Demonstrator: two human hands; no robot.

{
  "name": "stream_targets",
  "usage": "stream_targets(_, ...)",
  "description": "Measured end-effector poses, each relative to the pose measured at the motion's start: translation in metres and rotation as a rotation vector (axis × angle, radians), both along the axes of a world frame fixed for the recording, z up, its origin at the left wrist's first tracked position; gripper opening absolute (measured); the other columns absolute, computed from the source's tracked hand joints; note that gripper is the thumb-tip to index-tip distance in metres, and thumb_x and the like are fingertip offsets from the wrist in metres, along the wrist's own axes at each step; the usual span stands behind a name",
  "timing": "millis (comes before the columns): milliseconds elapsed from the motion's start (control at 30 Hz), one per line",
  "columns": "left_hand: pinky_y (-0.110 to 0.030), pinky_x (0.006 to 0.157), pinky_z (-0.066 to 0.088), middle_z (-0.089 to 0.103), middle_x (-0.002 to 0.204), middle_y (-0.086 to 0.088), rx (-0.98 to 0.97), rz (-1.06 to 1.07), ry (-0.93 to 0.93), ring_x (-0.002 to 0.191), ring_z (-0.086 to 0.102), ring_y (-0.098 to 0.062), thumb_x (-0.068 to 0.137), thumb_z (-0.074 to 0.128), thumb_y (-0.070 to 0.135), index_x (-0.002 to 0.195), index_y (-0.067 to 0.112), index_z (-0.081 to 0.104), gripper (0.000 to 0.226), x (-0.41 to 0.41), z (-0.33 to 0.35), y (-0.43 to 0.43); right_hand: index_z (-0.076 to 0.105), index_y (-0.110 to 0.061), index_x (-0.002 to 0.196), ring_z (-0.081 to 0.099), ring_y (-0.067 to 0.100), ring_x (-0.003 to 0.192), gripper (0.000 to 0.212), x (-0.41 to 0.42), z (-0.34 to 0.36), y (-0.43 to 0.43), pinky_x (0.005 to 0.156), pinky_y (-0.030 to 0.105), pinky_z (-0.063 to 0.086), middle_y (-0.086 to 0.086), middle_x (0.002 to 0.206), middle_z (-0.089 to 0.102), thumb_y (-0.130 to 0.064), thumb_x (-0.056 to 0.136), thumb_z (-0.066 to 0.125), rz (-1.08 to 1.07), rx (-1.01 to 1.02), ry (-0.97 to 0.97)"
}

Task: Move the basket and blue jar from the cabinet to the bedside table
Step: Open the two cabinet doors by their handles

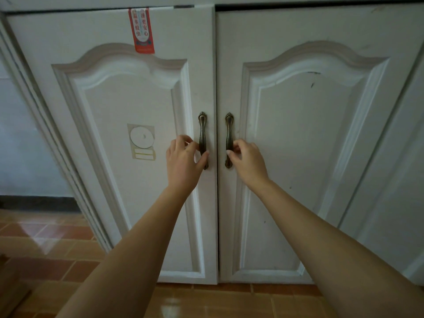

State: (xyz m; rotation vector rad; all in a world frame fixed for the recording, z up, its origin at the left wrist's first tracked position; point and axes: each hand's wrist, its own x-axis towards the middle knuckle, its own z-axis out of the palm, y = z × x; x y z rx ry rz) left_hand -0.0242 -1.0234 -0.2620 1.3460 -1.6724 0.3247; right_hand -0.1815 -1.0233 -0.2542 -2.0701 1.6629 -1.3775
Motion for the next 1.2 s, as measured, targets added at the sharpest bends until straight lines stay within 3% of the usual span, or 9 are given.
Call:
stream_targets(533,-0.036,0.087,0.033,0.05,0.102,-0.01,0.068,-0.005,0.099,0.098,0.045,-0.025,0.073,0.069,0.022,0.069,0.008,0.057,0.018,-0.008,0.008,0.014,0.057,-0.012,0.091,0.053,0.019,0.081,0.012,-0.001,0.0,0.01,0.066,0.027,0.037,0.008,0.088,0.058,-0.024,0.088,0.058,0.004,0.011,-0.011)
stream_targets(667,-0.036,0.084,0.034,0.05,0.1,-0.011,0.06,0.011,0.119,0.096,0.045,-0.026,0.069,0.07,0.021,0.066,0.007,0.054,0.022,-0.006,0.007,0.025,0.049,-0.015,0.081,0.05,0.02,0.075,0.015,-0.002,-0.003,0.027,0.061,0.029,0.037,0.007,0.08,0.055,-0.026,0.088,0.058,0.02,-0.034,-0.025)
stream_targets(800,-0.037,0.08,0.039,0.05,0.1,-0.011,0.035,-0.017,0.17,0.093,0.046,-0.025,0.069,0.07,0.017,0.062,0.009,0.046,0.025,-0.004,0.005,0.045,0.052,-0.01,0.081,0.051,0.021,0.075,0.018,-0.007,-0.008,0.047,0.062,0.036,0.042,0.007,0.076,0.056,-0.025,0.088,0.058,0.04,-0.06,-0.06)
stream_targets(1000,-0.039,0.083,0.041,0.048,0.105,-0.007,0.082,-0.006,0.212,0.098,0.045,-0.022,0.073,0.068,0.019,0.066,0.007,0.053,0.021,0.003,0.004,0.074,0.047,-0.015,0.076,0.049,0.02,0.072,0.019,-0.01,-0.006,0.073,0.058,0.031,0.038,0.003,0.074,0.052,-0.026,0.088,0.058,0.035,-0.043,-0.067)
stream_targets(1200,-0.035,0.075,0.042,0.041,0.094,0.002,0.081,0.035,0.248,0.09,0.043,-0.018,0.077,0.065,0.02,0.071,0.007,0.054,0.019,0.011,0.002,0.102,0.049,-0.012,0.08,0.05,0.019,0.07,0.019,-0.015,-0.004,0.102,0.056,0.026,0.038,0.005,0.076,0.053,-0.027,0.088,0.059,0.035,-0.039,-0.059)
